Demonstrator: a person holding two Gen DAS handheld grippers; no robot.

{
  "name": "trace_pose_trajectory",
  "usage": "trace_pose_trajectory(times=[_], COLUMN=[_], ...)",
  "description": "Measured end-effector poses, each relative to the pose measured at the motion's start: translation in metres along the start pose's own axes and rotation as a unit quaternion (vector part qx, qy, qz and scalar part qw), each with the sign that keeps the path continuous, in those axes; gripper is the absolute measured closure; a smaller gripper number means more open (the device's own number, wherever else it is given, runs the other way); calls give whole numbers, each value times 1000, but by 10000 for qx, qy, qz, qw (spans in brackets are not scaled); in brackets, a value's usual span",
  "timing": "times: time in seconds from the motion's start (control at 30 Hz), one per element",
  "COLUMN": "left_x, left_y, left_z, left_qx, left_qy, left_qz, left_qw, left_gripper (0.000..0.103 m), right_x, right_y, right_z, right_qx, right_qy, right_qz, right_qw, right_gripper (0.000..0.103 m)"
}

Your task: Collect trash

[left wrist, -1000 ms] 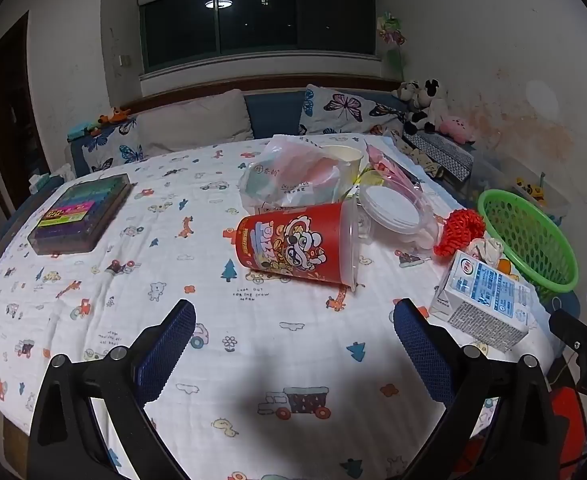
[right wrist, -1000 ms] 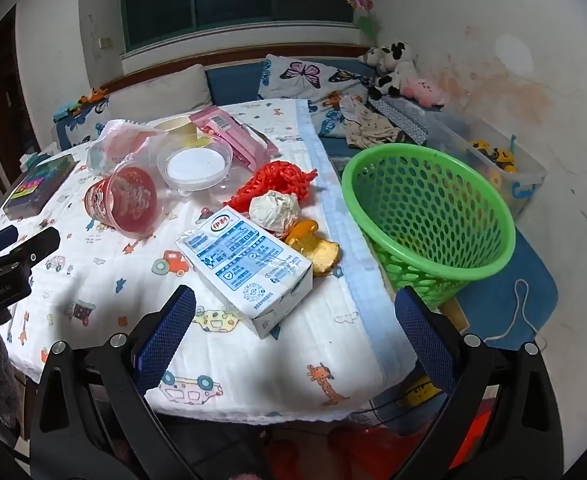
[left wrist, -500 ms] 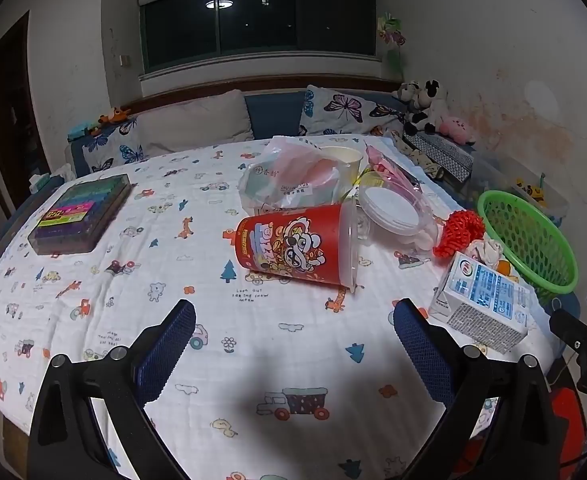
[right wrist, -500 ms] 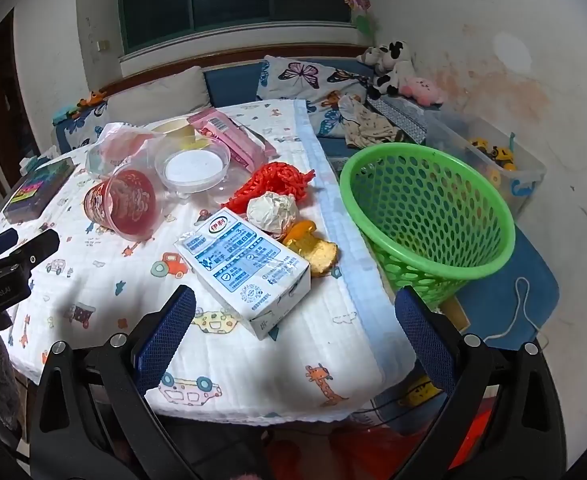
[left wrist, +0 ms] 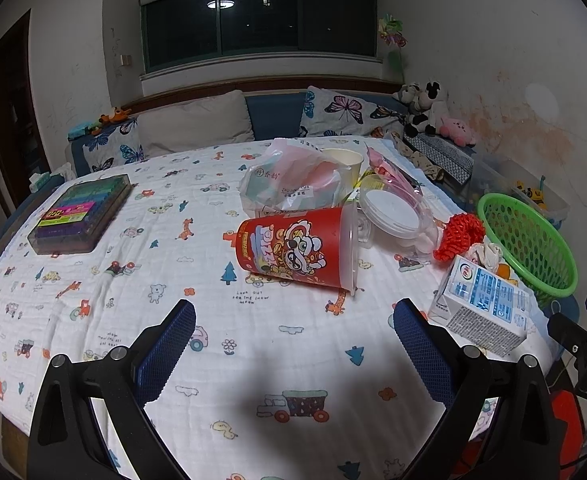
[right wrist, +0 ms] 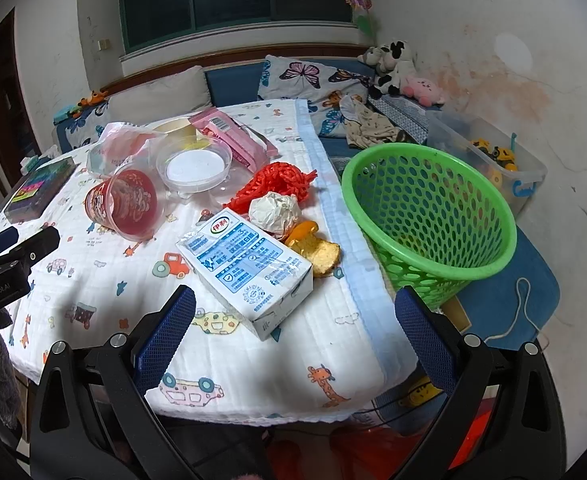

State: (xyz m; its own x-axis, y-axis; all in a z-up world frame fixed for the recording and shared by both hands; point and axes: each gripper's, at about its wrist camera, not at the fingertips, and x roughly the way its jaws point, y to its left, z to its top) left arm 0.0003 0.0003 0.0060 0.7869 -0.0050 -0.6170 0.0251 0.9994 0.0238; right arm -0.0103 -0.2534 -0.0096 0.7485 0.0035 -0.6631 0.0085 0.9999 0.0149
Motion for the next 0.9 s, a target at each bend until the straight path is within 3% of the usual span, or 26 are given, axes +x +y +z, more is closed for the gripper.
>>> trace_pose_trajectory(times=[0.9], left_x=[6], left_y=[0], left_z=[10], left_qx=[-8], left_qy=[-66], left_qz=[-3], left_qw=[10000], left_gripper=[7], right_x=[2], right_y=[0], right_z=[9], right_qx=[-40], right_qy=[-50], right_qz=[45], right_qw=[10000], right_gripper=[4])
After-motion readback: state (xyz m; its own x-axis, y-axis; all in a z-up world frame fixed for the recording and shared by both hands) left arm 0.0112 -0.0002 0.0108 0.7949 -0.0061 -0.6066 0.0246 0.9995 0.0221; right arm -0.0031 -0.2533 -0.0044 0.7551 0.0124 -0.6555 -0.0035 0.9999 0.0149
